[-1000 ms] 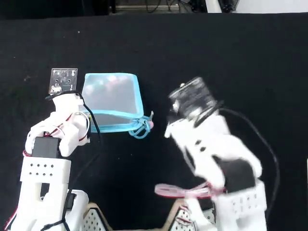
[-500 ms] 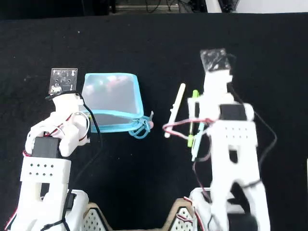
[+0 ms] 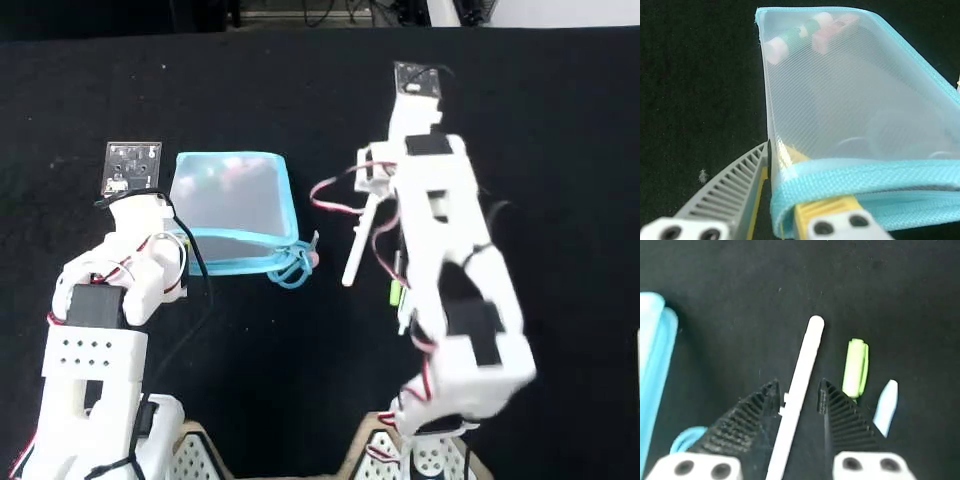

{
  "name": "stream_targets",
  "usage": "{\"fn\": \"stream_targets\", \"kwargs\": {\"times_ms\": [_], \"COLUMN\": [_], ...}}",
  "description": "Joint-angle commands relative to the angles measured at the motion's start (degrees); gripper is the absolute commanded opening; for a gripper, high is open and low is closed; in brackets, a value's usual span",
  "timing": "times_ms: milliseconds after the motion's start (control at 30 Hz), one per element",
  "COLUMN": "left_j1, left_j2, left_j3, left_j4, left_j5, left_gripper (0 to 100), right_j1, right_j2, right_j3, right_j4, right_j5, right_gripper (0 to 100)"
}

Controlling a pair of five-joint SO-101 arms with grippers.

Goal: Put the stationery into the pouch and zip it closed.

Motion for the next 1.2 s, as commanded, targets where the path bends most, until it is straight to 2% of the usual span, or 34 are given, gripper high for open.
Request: {"fn": "stream_targets", "kwargs": {"times_ms": [0, 500, 833, 900, 967, 1167], "left_j1": [-0.6, -0.6, -0.6, -0.6, -0.6, -0.6], "left_j2": [-0.3, -0.3, -0.3, -0.3, -0.3, -0.3], "left_j3": [-0.5, -0.5, -0.5, -0.5, -0.5, -0.5], "left_j4": [0.5, 0.4, 0.4, 0.4, 0.4, 0.4], "left_j5": [0.4, 0.4, 0.4, 0.4, 0.4, 0.4], "left_gripper": [3, 3, 3, 3, 3, 3], "right_j1": [-0.5, 0.4, 0.2, 0.4, 0.5, -0.4], "right_j2": [7.3, 26.0, 27.9, 27.9, 27.8, 27.4], "right_j3": [-9.7, -28.7, -32.8, -32.5, -32.4, -34.4], "right_j4": [-0.7, 5.4, 11.0, 11.4, 12.4, 20.7], "right_j5": [-2.4, -2.5, -2.1, -2.0, -2.0, 0.4], "right_gripper": [11.6, 11.5, 11.3, 8.7, 0.7, 1.0]}}
